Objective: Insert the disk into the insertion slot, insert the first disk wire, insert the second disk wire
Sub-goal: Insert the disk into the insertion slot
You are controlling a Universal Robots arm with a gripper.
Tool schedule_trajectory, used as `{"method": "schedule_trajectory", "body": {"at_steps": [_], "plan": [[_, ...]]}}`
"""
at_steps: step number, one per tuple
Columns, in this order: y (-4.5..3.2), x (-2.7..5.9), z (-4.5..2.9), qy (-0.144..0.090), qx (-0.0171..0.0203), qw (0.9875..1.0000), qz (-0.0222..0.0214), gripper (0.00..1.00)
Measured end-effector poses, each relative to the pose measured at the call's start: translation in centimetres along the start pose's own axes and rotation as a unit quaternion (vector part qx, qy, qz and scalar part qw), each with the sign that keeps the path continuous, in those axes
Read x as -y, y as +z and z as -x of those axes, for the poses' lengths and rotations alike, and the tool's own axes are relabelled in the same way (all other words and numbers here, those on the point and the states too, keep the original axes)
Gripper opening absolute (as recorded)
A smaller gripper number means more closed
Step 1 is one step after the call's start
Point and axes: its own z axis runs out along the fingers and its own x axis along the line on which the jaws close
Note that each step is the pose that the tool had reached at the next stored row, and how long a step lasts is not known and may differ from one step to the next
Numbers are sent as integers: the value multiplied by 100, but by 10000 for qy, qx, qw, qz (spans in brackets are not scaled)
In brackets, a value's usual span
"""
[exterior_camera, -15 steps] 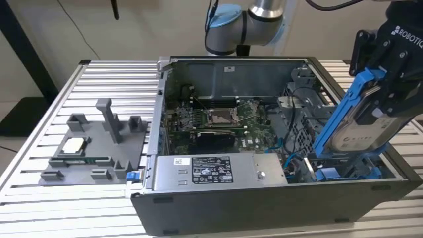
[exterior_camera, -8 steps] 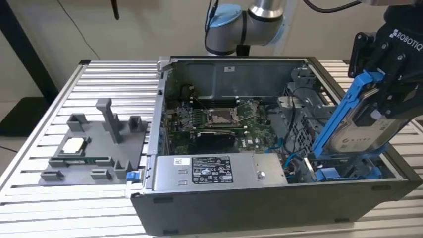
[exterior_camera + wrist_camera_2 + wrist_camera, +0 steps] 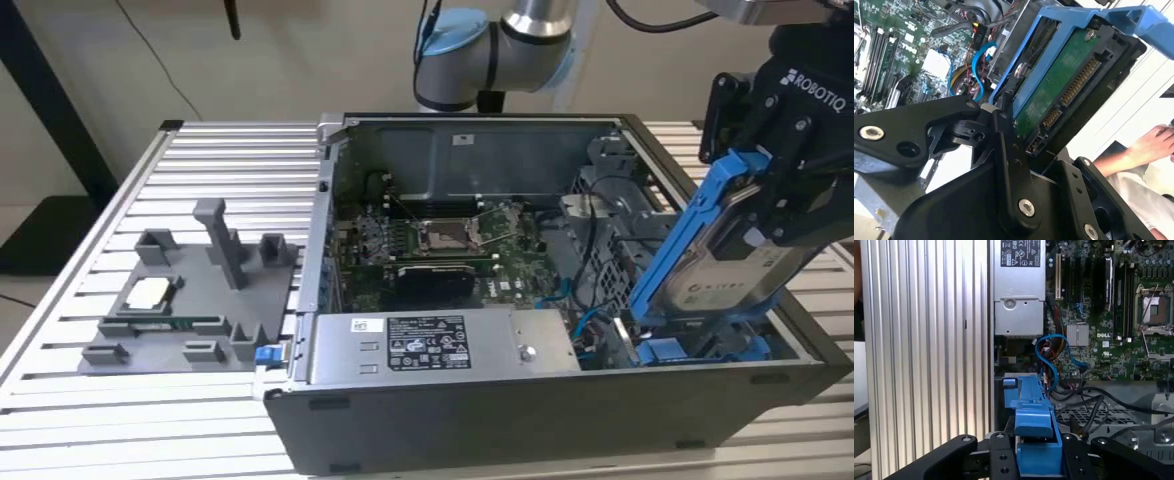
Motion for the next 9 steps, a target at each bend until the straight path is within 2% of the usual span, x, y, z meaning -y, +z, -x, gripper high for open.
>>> {"method": "schedule_trajectory", "body": {"at_steps": [9], "plan": [[128,3,28,1,7,10000,0,33]]}}
